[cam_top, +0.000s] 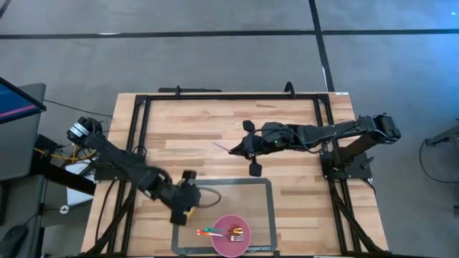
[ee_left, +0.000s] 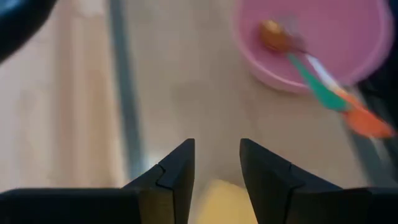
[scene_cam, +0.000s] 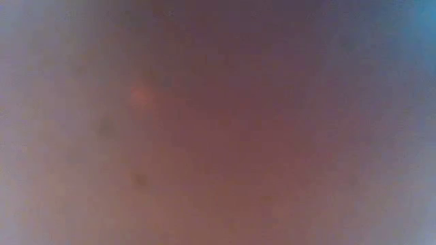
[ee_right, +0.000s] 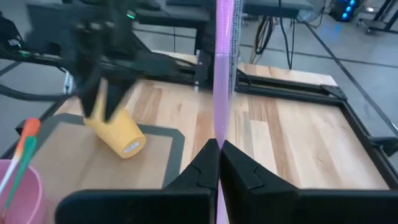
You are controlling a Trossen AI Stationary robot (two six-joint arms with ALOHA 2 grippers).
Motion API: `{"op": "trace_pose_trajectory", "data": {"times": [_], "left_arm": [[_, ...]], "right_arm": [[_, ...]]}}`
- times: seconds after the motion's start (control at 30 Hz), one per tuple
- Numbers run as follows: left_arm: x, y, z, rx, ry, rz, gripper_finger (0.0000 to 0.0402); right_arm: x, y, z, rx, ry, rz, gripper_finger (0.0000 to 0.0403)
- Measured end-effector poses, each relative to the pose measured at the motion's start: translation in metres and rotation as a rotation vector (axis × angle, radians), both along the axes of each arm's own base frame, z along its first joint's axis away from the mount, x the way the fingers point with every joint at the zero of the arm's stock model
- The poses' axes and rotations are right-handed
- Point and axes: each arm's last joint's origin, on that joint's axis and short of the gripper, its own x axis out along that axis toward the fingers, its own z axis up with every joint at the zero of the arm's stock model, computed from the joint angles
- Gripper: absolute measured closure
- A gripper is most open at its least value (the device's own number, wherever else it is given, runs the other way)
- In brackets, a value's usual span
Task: Pick & Place Utensil
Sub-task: Adjust the yellow cup on the transparent mat
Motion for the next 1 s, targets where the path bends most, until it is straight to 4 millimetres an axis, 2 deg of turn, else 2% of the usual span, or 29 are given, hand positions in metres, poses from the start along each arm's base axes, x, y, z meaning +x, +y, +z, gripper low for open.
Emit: {"op": "trace_pose_trajectory", "data": {"times": [0.23,0.47,0.6,0.73,1.0], "left_arm": [[-0.031,-0.027,-0.013,-0.058,0.165,0.012,0.0273],[-0.056,-0.047,-0.015,-0.071,0.169,0.018,0.0273],[-0.068,-0.054,-0.031,-0.043,0.195,0.019,0.0273],[-0.073,-0.062,-0.048,-0.001,0.214,-0.003,0.0273],[-0.075,-0.07,-0.058,0.097,0.179,-0.027,0.0294]], "right_arm": [[0.0,0.001,0.0,0.0,0.001,0.002,0.0402],[0.0,0.001,0.0,0.039,0.0,-0.01,0.0402],[0.0,0.001,0.0,0.074,0.002,-0.023,0.0402],[0.0,0.001,0.001,0.081,-0.005,-0.025,0.0402],[0.003,0.001,0.008,0.09,-0.081,-0.023,0.0402]]}}
